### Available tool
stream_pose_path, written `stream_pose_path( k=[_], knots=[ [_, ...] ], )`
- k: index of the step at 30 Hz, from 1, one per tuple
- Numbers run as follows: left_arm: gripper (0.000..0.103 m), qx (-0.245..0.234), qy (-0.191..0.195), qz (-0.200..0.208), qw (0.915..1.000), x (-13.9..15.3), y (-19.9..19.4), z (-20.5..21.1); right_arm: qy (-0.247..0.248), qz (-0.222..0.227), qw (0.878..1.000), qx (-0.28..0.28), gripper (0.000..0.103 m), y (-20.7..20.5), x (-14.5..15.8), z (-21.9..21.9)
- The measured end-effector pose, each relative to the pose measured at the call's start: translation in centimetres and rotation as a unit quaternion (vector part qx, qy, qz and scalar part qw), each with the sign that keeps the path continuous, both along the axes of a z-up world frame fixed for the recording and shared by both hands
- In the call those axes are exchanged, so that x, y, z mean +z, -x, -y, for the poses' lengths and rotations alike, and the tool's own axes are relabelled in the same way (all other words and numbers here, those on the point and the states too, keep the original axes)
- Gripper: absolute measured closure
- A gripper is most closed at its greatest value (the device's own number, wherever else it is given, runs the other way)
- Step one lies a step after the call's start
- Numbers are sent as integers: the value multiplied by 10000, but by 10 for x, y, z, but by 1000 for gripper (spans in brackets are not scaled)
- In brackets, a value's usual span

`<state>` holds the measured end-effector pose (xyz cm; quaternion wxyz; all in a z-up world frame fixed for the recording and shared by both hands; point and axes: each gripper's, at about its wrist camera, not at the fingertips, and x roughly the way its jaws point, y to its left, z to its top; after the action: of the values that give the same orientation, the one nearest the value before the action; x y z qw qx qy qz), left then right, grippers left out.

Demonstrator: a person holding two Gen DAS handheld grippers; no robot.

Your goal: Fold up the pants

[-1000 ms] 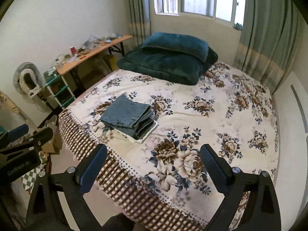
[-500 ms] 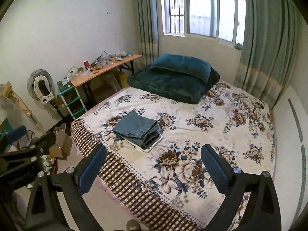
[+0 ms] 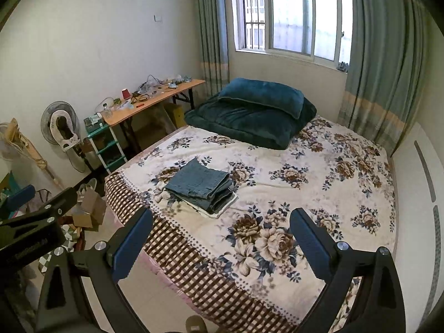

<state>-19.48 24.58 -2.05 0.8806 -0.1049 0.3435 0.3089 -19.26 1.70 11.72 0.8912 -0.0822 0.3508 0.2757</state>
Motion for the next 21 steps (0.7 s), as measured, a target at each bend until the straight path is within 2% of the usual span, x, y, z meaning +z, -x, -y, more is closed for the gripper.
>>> stream_pose_path(
  k=[5,10,16,21],
  knots=[
    [2,110,84,-154,9998,-13,-13,-11,95,-21,10000,-17,2,-17,-8,-5],
    [2,132,-1,-405,9991,-27,-30,-17,237,-27,9997,3,2,-38,-21,-15],
    [2,152,32,-616,9980,-43,-45,-28,338,-344,9988,0,2,-74,-49,-26],
    [1,128,151,-726,9972,-56,-56,-40,514,-383,9979,-41,2,-94,-70,-37]
  ],
)
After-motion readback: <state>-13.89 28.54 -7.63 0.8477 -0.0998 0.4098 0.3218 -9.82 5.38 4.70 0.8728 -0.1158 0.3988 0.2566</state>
